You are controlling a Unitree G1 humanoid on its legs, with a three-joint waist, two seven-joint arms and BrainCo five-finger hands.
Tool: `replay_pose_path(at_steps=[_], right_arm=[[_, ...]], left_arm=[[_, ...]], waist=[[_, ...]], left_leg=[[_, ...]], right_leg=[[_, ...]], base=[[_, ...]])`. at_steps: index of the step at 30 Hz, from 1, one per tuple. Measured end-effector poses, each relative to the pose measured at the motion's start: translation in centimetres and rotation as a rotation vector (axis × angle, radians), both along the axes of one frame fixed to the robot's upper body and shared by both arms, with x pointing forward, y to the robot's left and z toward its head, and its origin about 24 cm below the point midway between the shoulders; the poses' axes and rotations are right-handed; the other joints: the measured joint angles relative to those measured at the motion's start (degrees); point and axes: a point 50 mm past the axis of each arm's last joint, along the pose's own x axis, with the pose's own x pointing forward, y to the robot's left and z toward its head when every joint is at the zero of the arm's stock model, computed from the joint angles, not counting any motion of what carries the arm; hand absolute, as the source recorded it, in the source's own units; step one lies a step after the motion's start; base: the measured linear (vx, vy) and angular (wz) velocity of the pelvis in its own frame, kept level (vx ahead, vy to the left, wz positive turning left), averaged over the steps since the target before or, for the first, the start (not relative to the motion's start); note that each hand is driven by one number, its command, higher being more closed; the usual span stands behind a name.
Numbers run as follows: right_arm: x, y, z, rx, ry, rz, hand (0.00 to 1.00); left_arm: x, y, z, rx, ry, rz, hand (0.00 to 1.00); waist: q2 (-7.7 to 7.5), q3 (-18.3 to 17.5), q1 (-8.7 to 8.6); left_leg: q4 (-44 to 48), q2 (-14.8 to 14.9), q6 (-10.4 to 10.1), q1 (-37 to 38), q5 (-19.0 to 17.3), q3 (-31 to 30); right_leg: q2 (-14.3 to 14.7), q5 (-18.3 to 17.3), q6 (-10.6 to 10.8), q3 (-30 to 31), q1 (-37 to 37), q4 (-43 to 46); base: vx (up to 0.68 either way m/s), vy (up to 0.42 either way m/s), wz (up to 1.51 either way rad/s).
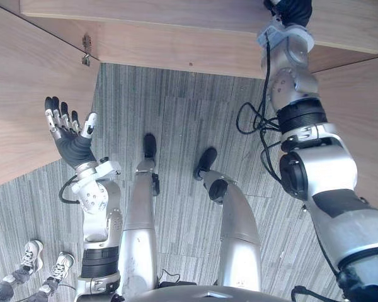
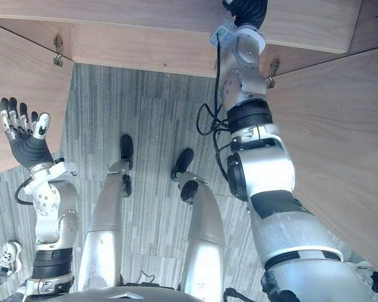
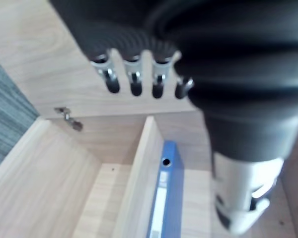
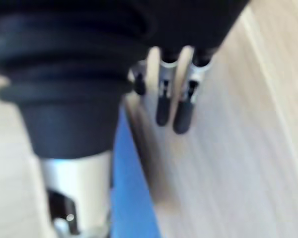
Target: Walk over to the cabinet, pick up the folder, carry it to the office cabinet, place the folder inside the office cabinet, then close the office cabinet door
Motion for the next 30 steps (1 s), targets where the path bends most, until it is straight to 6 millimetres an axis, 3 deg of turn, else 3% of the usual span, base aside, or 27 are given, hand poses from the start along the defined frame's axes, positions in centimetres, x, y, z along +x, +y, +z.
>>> replay_pose_path(at_steps=[6, 10, 19, 26, 30], right_arm=[[-0.2, -0.5, 2.4, -0.245, 0.028, -0.130, 0.00], [-0.5, -0.4, 3.5, -0.243, -0.004, -0.109, 0.00], [0.5, -0.6, -0.4, 0.196, 0.026, 0.126, 0.00], [0.5, -1.8, -2.9, 0.237, 0.035, 0.142, 0.00], [0.2, -3.1, -5.6, 0.226, 0.068, 0.109, 0.00]], left_arm=[[-0.2, -0.3, -0.6, 0.028, 0.028, -0.032, 0.00], [-0.1, -0.5, -0.6, 0.060, 0.035, -0.049, 0.00], [0.0, -0.9, -0.8, 0.079, 0.049, -0.088, 0.00], [0.3, -0.5, -1.4, 0.090, 0.080, -0.081, 0.00], [0.2, -0.1, -1.4, 0.081, 0.079, -0.070, 0.00]], waist=[[-0.19, 0.1, 0.07], [-0.22, 0.1, 0.14], [-0.26, 0.1, 0.13], [-0.31, 0.1, -0.08], [-0.74, 0.0, -0.13]], left_leg=[[-0.1, 0.5, 0.5, 1.0, -0.2, 0.5], [-0.1, 0.5, 0.7, 1.1, -0.1, 0.7], [-1.0, 0.6, 0.8, 4.7, -0.3, 1.6], [-0.3, 0.9, 1.3, 5.1, -0.7, 1.5], [1.0, 1.2, 1.6, 5.6, -1.7, 1.5]], right_leg=[[0.8, 1.5, -0.1, 0.1, 1.7, -2.3], [0.8, 1.8, -0.1, 0.2, 1.9, -2.6], [1.2, 1.8, -0.1, 0.4, 5.3, -3.8], [1.7, 2.2, 0.2, 0.4, 6.4, -4.4], [1.9, 2.4, 0.6, 0.5, 7.5, -4.9]], base=[[-0.01, 0.004, -0.08], [0.00, 0.001, -0.01], [0.00, -0.002, 0.00], [0.00, 0.000, -0.01], [0.01, 0.010, -0.05]])
